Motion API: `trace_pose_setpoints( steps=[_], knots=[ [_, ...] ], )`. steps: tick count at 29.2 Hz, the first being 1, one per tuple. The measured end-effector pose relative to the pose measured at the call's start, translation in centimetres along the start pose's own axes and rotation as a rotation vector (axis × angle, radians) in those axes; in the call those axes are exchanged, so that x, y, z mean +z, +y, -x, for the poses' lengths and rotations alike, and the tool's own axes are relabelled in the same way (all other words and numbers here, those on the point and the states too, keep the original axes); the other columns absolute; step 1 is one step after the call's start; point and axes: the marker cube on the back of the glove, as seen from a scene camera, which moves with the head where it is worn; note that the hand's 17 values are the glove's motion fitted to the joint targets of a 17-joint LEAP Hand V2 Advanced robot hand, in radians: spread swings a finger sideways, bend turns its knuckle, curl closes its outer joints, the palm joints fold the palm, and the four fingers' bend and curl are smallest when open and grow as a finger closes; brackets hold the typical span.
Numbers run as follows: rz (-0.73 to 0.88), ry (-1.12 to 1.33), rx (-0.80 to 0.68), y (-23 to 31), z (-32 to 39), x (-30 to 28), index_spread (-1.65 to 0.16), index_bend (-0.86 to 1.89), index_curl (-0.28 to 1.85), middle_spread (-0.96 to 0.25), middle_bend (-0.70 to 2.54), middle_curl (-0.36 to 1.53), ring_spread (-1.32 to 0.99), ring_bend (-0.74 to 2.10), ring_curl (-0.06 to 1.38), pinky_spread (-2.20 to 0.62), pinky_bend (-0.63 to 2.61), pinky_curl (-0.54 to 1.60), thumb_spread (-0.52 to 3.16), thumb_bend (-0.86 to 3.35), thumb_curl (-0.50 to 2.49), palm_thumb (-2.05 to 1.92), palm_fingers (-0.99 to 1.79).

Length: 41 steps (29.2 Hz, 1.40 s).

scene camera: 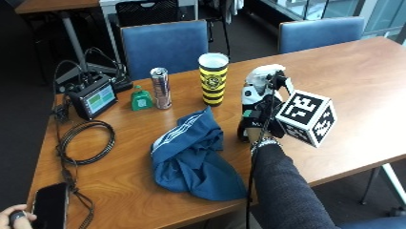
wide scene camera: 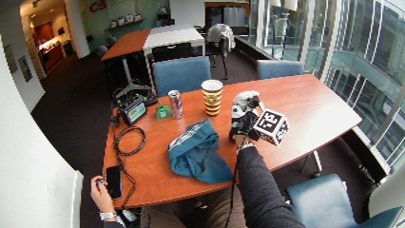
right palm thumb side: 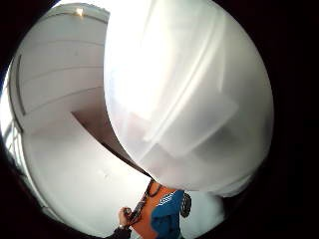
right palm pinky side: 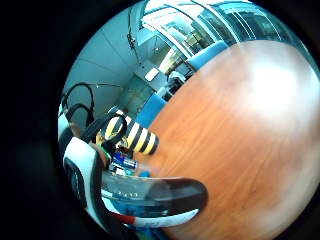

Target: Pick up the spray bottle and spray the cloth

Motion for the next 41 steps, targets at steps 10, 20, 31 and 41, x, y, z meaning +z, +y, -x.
trace_pose_setpoints(
  steps=[10, 20, 31, 41],
  knots=[
    [-0.048, -0.015, -0.032, -0.7, 0.6, -0.9, -0.25, 0.39, 0.49, -0.21, 0.52, 0.52, -0.21, 0.7, 0.48, -0.31, 0.47, 0.41, 0.52, -0.02, 0.62, 0.99, 1.42],
    [0.035, 0.048, -0.153, 0.4, -1.1, -3.0, -0.25, 0.4, 0.53, -0.21, 0.55, 0.54, -0.21, 0.72, 0.48, -0.32, 0.48, 0.42, 0.46, -0.03, 0.67, 0.98, 1.4],
    [0.14, 0.304, -0.776, -2.5, 7.8, -2.6, -0.25, 0.4, 0.56, -0.21, 0.57, 0.54, -0.2, 0.74, 0.49, -0.31, 0.49, 0.43, 0.43, -0.03, 0.71, 0.97, 1.39],
    [0.188, 0.563, -1.241, -0.2, 8.5, -2.0, -0.26, 0.39, 0.58, -0.21, 0.58, 0.55, -0.21, 0.74, 0.49, -0.32, 0.49, 0.42, 0.43, -0.03, 0.74, 0.97, 1.38]
  ],
)
